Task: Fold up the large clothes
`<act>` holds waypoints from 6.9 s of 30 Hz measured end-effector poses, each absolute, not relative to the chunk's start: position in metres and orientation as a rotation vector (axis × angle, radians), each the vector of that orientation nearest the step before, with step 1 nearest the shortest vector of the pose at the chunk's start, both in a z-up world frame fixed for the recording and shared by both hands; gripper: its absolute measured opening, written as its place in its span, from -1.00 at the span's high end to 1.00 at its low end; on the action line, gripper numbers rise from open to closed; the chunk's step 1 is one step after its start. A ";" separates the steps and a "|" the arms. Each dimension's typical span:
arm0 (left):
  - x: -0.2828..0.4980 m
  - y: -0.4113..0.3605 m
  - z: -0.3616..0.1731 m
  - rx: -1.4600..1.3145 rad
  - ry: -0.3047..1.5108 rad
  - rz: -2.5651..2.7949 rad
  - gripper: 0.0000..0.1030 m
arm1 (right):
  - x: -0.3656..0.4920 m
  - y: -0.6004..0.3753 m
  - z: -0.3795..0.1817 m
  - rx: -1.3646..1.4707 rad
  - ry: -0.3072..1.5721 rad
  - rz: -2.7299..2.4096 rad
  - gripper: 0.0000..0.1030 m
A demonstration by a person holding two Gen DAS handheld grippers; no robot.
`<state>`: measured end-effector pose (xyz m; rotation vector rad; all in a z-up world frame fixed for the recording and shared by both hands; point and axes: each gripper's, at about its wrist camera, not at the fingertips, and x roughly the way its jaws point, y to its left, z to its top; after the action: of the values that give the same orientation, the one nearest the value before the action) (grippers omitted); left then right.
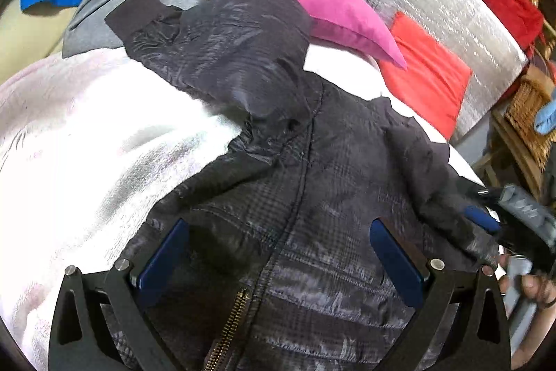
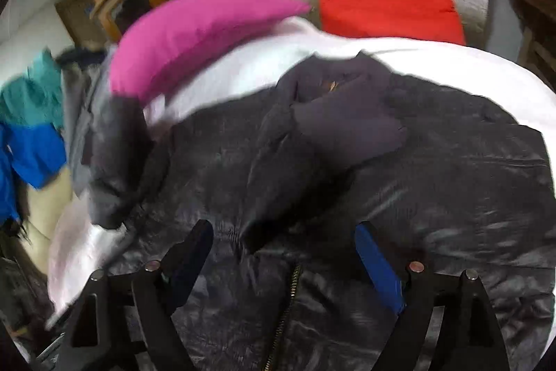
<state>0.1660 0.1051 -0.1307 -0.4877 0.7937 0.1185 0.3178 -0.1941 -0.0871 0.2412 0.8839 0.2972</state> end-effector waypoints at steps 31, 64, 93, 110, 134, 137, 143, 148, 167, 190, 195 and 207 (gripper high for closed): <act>0.168 0.116 -0.129 -0.525 0.770 0.146 -1.00 | 0.324 -0.189 -0.097 0.529 0.911 0.461 -0.71; 0.287 0.088 -0.127 -0.511 0.919 0.049 0.78 | 0.206 -0.449 -0.130 0.957 0.722 0.192 -0.71; 0.308 0.064 -0.166 -0.324 0.969 0.030 0.75 | 0.274 -0.407 -0.133 0.515 0.977 0.183 -0.59; 0.288 0.065 -0.129 -0.297 0.902 0.079 0.01 | 0.223 -0.415 -0.067 0.399 0.790 0.110 -0.37; 0.271 0.247 -0.100 -0.723 0.758 -0.008 -0.42 | 0.183 -0.297 -0.135 0.192 0.841 0.250 -0.63; 0.279 0.309 -0.111 -0.868 0.734 0.015 -0.42 | 0.181 -0.299 -0.140 0.165 0.841 0.232 -0.63; 0.333 0.397 -0.132 -0.897 0.709 0.270 -0.42 | 0.180 -0.287 -0.145 0.112 0.841 0.223 -0.71; 0.374 0.428 -0.142 -0.851 0.722 0.385 -0.30 | 0.184 -0.274 -0.151 0.089 0.839 0.220 -0.77; 0.315 0.305 0.043 -0.349 0.552 0.246 0.82 | 0.185 -0.285 -0.151 0.173 0.815 0.258 -0.79; 0.358 -0.147 -0.017 -0.145 0.834 -0.318 0.81 | 0.181 -0.326 -0.157 0.481 0.725 0.387 -0.78; 0.360 -0.146 -0.061 -0.191 0.993 -0.324 0.14 | 0.181 -0.329 -0.159 0.510 0.715 0.400 -0.78; 0.288 0.020 -0.043 -0.301 0.776 -0.153 -0.56 | 0.182 -0.333 -0.144 0.554 0.769 0.365 -0.78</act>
<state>0.2880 0.0205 -0.0433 -0.3015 0.7762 -0.1529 0.1822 -0.3332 -0.1441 0.5536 0.7694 0.3652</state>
